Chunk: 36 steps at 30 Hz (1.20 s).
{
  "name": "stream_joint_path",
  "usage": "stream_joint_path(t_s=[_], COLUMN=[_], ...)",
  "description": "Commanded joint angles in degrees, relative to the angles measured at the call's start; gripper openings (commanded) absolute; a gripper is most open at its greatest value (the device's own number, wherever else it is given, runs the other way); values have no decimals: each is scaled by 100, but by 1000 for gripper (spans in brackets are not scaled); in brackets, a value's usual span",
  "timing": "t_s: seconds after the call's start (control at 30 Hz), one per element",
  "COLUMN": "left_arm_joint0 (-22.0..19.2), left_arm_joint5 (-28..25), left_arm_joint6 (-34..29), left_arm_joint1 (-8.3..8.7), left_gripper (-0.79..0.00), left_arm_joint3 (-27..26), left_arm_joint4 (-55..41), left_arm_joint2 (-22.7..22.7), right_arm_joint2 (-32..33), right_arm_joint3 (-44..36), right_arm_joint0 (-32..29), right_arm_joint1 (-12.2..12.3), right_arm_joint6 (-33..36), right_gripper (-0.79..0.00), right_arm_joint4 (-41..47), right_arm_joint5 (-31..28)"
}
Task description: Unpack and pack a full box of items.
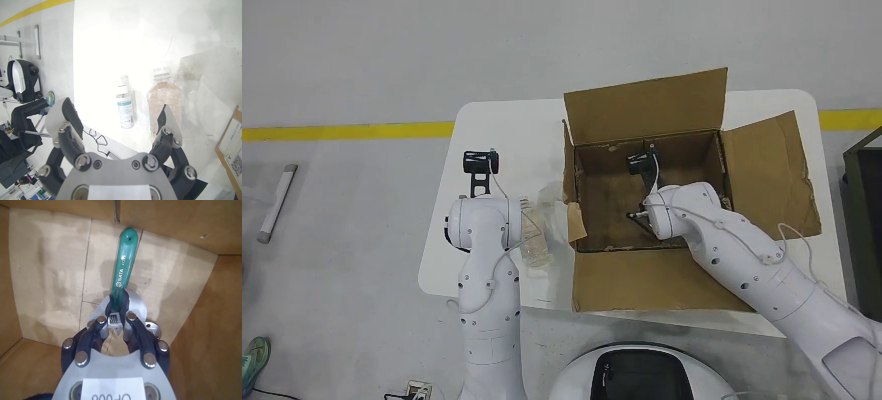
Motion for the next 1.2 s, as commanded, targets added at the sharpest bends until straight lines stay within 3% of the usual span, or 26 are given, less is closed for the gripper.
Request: stream_joint_path(t_s=[0.0, 0.37, 0.43, 0.47, 0.53, 1.17], left_arm_joint0=[0, 0, 0, 0, 0, 0], left_arm_joint5=[0, 0, 0, 0, 0, 0], left_arm_joint6=[0, 0, 0, 0, 0, 0], left_arm_joint1=[0, 0, 0, 0, 0, 0], left_gripper=[0, 0, 0, 0, 0, 0], left_arm_joint3=[0, 0, 0, 0, 0, 0], left_arm_joint4=[0, 0, 0, 0, 0, 0], left_arm_joint2=[0, 0, 0, 0, 0, 0], right_arm_joint2=[51, 436, 490, 541, 612, 668], right_arm_joint3=[-123, -697, -752, -792, -851, -874], right_arm_joint0=[-34, -371, -360, -341, -267, -212], right_arm_joint1=[6, 46, 37, 34, 33, 38], right_arm_joint6=[21, 199, 239, 295, 518, 589], right_gripper=[-785, -785, -634, -471, 0, 0], right_arm_joint4=[-73, -173, -109, -41, 26, -39], right_arm_joint5=[-58, -433, -539, -579, -733, -732])
